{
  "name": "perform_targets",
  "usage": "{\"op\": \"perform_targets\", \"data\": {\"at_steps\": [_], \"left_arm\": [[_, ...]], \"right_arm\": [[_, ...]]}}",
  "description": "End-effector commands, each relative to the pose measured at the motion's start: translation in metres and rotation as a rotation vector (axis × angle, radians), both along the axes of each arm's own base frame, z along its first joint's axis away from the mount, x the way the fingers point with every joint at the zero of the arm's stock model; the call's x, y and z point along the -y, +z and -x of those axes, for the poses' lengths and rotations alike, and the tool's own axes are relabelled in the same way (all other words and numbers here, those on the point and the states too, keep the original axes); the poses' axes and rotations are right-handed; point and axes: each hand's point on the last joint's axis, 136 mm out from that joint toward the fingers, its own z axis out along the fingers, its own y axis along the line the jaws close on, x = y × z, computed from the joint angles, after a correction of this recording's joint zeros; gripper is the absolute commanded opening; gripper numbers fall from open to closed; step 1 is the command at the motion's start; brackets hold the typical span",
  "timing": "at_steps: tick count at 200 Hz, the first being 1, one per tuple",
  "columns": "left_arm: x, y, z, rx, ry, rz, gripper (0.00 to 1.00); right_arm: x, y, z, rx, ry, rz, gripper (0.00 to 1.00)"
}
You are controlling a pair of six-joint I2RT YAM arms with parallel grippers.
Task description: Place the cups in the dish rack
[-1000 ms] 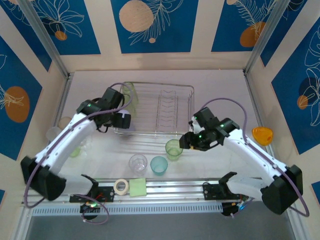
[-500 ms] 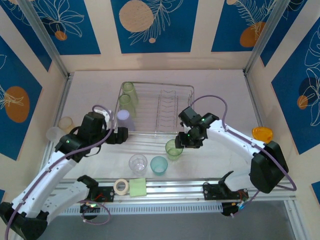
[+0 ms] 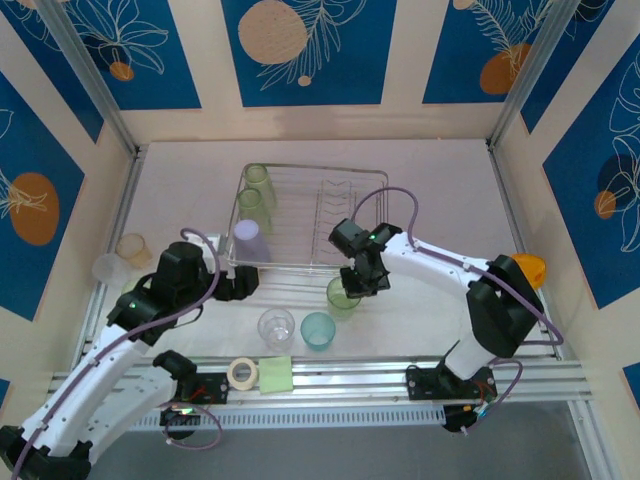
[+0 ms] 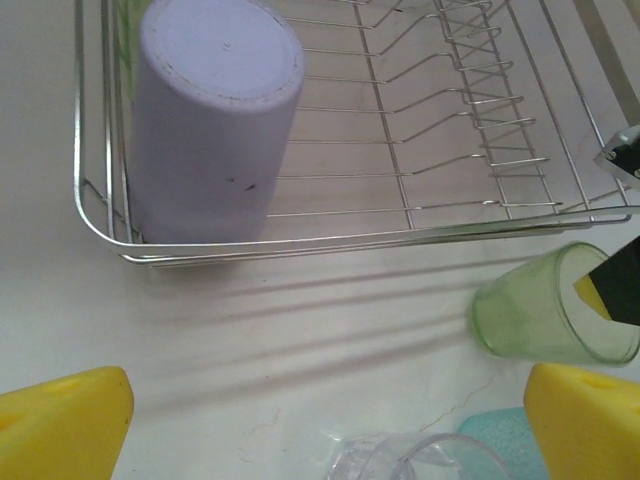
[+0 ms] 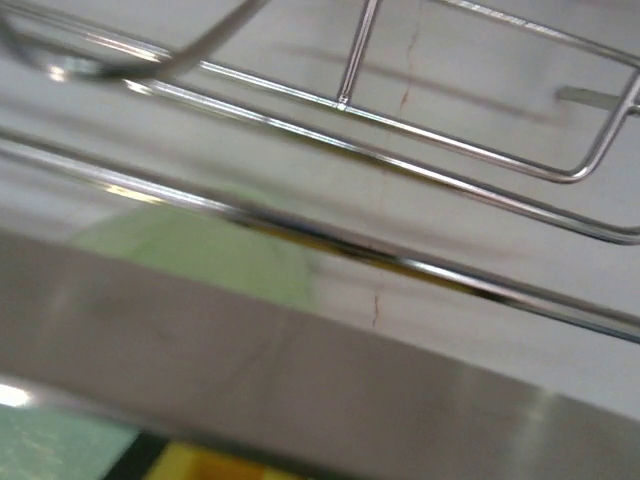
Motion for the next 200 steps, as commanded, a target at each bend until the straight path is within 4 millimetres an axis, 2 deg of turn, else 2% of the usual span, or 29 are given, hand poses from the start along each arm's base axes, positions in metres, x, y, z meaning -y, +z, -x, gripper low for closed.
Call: {"op": "perform_targets", "data": {"at_steps": [1,22,37,62,81,102,116,137,160,179,200], "left_arm": [[0.005,0.002,0.003,0.002,-0.008,0.057,1.00],[0.007,0.007,0.005,0.023,-0.017,0.090,1.00],[0.014,0.017,0.008,0.039,-0.040,0.149,1.00],[0.036,0.042,0.013,0.077,-0.116,0.325,1.00],[0.052,0.062,0.015,0.126,-0.161,0.513,1.00],[0.062,0.079,0.009,0.181,-0.173,0.723,1.00],[0.066,0.093,0.006,0.225,-0.195,0.843,1.00],[0.074,0.112,0.004,0.264,-0.244,0.933,1.00],[0.081,0.134,0.007,0.324,-0.300,0.994,1.00],[0.090,0.147,0.014,0.347,-0.373,1.026,1.00],[0.100,0.152,0.018,0.335,-0.439,1.047,1.00]], "right_arm": [[0.005,0.011,0.006,0.007,-0.003,0.075,0.01],[0.008,0.023,0.021,0.000,0.002,0.112,0.00],[0.009,0.040,0.035,-0.001,-0.006,0.100,0.00],[0.007,0.077,0.045,0.047,-0.028,-0.057,0.00],[-0.002,0.117,0.032,0.132,-0.051,-0.278,0.00],[-0.011,0.175,0.000,0.227,-0.100,-0.616,0.00],[-0.016,0.212,-0.015,0.250,-0.095,-0.806,0.00],[-0.028,0.253,-0.023,0.243,-0.024,-0.976,0.00],[-0.046,0.273,-0.021,0.189,0.078,-1.068,0.00],[-0.057,0.275,-0.022,0.166,0.112,-1.099,0.00],[-0.066,0.273,-0.030,0.161,0.125,-1.098,0.00]]}}
